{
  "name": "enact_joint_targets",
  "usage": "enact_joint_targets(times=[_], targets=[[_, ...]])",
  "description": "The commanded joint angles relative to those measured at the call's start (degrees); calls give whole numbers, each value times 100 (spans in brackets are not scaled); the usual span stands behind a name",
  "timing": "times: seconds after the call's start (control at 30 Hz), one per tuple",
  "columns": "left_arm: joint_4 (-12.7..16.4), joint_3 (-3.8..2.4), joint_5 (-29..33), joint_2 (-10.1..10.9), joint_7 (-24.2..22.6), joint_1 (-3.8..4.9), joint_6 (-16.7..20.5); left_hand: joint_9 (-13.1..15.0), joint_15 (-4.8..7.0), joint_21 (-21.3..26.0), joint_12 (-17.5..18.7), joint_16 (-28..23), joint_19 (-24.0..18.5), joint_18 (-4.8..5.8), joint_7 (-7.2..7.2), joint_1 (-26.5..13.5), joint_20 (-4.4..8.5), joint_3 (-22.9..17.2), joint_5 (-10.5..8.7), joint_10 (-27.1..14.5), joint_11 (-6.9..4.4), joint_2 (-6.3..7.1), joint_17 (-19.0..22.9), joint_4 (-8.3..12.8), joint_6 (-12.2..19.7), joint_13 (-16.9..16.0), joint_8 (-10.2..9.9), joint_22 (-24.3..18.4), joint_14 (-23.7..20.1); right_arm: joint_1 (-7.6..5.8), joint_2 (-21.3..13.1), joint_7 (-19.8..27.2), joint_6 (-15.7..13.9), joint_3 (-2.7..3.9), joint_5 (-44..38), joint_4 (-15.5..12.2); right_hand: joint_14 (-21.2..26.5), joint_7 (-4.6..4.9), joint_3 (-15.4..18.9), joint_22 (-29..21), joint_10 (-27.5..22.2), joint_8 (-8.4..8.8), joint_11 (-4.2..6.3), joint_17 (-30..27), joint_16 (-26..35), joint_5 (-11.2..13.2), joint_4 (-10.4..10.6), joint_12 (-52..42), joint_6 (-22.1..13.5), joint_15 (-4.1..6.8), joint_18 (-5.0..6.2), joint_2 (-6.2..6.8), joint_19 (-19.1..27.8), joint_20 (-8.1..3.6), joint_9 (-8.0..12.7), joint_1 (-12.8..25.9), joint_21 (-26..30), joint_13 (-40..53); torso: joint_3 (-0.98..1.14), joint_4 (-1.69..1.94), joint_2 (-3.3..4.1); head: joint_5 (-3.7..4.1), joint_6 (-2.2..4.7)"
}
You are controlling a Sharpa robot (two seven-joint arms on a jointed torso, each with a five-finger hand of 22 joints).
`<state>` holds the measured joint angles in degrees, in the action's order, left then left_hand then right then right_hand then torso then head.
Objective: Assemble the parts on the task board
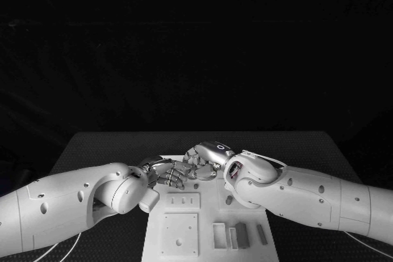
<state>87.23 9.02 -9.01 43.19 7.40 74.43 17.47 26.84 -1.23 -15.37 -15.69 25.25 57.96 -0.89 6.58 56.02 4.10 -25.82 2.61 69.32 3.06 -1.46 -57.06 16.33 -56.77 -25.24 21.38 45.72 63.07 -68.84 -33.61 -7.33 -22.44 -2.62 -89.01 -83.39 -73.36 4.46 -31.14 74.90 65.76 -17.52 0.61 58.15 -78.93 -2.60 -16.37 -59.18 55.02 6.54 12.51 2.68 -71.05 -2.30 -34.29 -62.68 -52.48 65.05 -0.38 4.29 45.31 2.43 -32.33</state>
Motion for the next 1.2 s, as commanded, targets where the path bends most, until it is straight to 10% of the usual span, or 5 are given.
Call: enact_joint_targets(times=[0.03,1.2], targets=[[41,-25,-29,-13,-141,22,-28,5,13,-28,-10,42,26,-47,-5,2,10,-30,20,36,-4,-62,-9,14,-38,-17,31,12,47,25,4,18,193,-16,-14,14,6,116,13,83,28,-17,17,1,-5,-27,24,-6,158,33,249,-19,-6,-42,-11,46,-10,-5,0,-1,1,0,0],[28,-25,-537,28,251,22,0,60,89,-54,23,160,127,-34,-45,-850,114,413,19,130,-65,473,-13,-193,-130,-301,-4,114,132,41,-20,3,93,-16,43,13,-21,107,11,82,41,-21,26,28,-14,-27,28,-9,187,40,249,-26,-20,-42,-25,61,-6,-9,1,1,2,18,-8]])
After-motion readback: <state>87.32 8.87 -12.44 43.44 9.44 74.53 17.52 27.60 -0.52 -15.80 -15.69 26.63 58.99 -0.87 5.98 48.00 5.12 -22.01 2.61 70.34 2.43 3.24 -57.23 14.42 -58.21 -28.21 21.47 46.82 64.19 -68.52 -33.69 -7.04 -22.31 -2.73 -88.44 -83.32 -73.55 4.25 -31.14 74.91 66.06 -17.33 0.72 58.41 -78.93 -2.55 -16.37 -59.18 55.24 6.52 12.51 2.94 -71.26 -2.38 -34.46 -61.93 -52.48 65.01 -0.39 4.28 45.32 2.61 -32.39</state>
